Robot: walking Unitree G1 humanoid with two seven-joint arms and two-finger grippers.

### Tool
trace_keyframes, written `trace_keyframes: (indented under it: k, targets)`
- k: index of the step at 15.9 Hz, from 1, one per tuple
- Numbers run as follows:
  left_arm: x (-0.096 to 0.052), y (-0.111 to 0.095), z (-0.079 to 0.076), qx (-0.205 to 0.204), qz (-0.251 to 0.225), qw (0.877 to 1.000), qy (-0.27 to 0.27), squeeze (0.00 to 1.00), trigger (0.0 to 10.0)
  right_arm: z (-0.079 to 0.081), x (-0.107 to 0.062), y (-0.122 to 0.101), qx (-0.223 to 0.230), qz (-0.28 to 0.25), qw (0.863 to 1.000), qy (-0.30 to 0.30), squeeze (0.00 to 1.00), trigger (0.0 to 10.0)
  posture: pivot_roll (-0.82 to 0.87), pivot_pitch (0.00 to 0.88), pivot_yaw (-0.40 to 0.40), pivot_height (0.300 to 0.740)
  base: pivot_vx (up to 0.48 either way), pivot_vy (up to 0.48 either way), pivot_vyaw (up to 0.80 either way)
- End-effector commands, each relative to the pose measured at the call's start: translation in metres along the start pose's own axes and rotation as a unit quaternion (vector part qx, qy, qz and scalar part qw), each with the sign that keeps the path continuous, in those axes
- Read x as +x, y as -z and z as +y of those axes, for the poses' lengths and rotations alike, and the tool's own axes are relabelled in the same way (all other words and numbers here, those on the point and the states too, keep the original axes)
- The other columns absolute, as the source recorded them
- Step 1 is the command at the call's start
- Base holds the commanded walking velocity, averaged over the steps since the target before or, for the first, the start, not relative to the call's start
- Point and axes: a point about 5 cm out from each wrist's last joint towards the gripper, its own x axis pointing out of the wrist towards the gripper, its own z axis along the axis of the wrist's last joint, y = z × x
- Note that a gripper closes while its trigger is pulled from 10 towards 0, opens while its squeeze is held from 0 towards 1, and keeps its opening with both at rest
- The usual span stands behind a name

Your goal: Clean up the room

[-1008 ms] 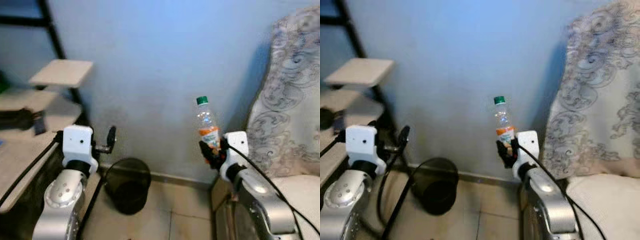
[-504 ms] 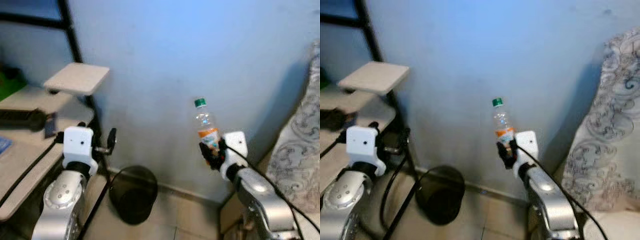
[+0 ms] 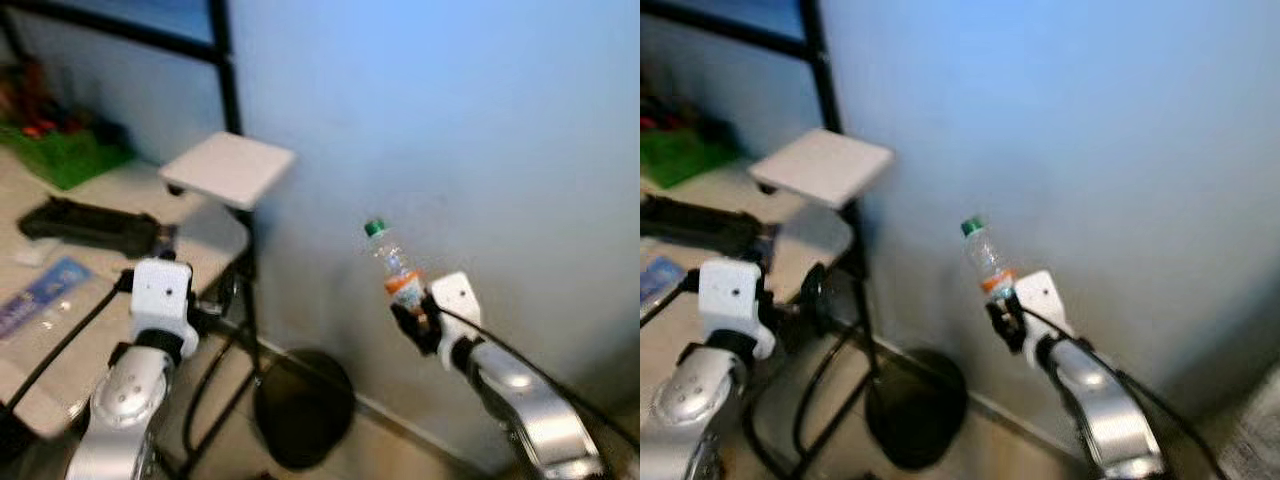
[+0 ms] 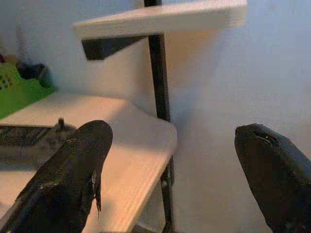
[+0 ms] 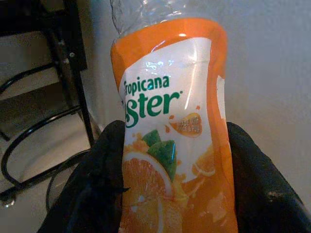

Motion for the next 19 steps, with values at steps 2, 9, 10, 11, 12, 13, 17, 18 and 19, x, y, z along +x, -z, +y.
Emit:
trace_keyframes:
  k: [2, 9, 10, 11, 12, 13, 17, 18, 19]
  targets:
    - [-0.002, 0.004, -0.017, -0.003, 0.019, 0.997, 0.074, 0.0, 10.0, -0.015, -0.004, 0.019, -0.038, 0.074, 0.996, -0.014, 0.0, 10.0, 0.1, 0.0, -0.002, 0.74, 0.0, 0.0, 0.0]
    - [-0.014, 0.017, -0.03, 0.022, 0.081, 0.971, 0.222, 0.0, 10.0, -0.015, 0.025, 0.03, -0.14, 0.145, 0.977, -0.07, 0.0, 10.0, 0.1, 0.0, -0.024, 0.74, 0.0, 0.0, 0.0]
    - [-0.015, 0.018, -0.03, 0.025, 0.09, 0.967, 0.237, 0.0, 10.0, -0.012, 0.03, 0.031, -0.152, 0.15, 0.974, -0.079, 0.0, 10.0, 0.1, 0.0, -0.026, 0.74, 0.0, 0.0, 0.0]
    - [-0.019, 0.021, -0.029, 0.035, 0.107, 0.956, 0.27, 0.0, 10.0, 0.0, 0.043, 0.036, -0.178, 0.163, 0.965, -0.102, 0.0, 10.0, 0.1, 0.0, -0.035, 0.74, 0.0, 0.0, 0.0]
    - [-0.023, 0.023, -0.028, 0.042, 0.12, 0.946, 0.299, 0.0, 10.0, 0.013, 0.055, 0.04, -0.194, 0.172, 0.958, -0.123, 0.0, 10.0, 0.11, 0.0, -0.044, 0.74, 0.0, 0.0, 0.0]
    - [-0.025, 0.023, -0.028, 0.042, 0.127, 0.94, 0.312, 0.0, 10.0, 0.02, 0.062, 0.042, -0.202, 0.176, 0.955, -0.129, 0.0, 10.0, 0.11, 0.0, -0.05, 0.74, 0.0, 0.0, 0.0]
    - [-0.037, 0.024, -0.027, 0.061, 0.152, 0.916, 0.366, 0.0, 10.0, 0.051, 0.078, 0.053, -0.188, 0.19, 0.952, -0.15, 0.0, 10.0, 0.11, 0.0, -0.068, 0.74, 0.0, 0.0, 0.0]
    - [-0.039, 0.024, -0.027, 0.06, 0.155, 0.915, 0.369, 0.0, 10.0, 0.058, 0.081, 0.055, -0.17, 0.19, 0.955, -0.151, 0.0, 10.0, 0.12, 0.0, -0.069, 0.74, 0.0, 0.0, 0.0]
    - [-0.039, 0.024, -0.028, 0.06, 0.156, 0.914, 0.37, 0.0, 10.0, 0.06, 0.082, 0.055, -0.166, 0.189, 0.956, -0.153, 0.0, 10.0, 0.12, 0.0, -0.07, 0.74, 0.0, 0.0, 0.0]
